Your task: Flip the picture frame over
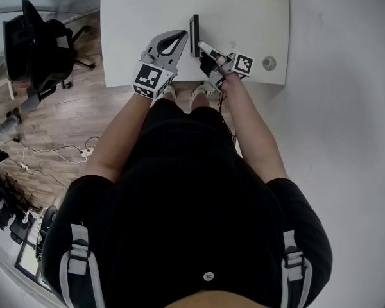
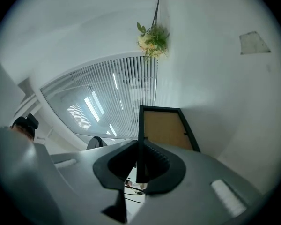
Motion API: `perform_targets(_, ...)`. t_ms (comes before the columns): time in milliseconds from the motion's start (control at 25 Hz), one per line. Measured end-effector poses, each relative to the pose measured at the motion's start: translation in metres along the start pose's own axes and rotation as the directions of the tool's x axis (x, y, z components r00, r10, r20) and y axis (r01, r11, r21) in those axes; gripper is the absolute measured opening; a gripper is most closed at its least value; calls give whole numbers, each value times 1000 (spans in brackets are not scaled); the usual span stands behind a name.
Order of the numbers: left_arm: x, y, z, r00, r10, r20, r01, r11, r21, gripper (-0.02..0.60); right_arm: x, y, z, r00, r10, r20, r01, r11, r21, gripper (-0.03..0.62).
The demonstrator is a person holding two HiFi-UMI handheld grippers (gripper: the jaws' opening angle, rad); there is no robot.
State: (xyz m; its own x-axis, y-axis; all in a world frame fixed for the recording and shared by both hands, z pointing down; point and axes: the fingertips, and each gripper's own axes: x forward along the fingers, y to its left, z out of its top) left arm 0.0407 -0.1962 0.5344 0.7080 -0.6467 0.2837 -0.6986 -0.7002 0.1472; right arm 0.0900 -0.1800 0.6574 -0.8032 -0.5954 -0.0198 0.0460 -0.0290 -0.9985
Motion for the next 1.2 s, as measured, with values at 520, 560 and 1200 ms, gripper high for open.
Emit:
perform_targets(520, 7, -11, 6, 1000, -7, 14, 7, 1000, 11, 6, -31, -2, 35, 988, -138, 65, 145, 982, -121, 51)
perform_targets(560, 7, -11, 7, 1000, -6, 16, 6, 1000, 12, 6, -34, -4, 36, 986, -147, 73, 155, 980, -123, 51)
perform_targets(1200, 8, -11, 10, 1000, 1, -3, -1, 1000, 7, 6, -58, -23, 50, 962, -240, 132, 257, 957, -134, 40)
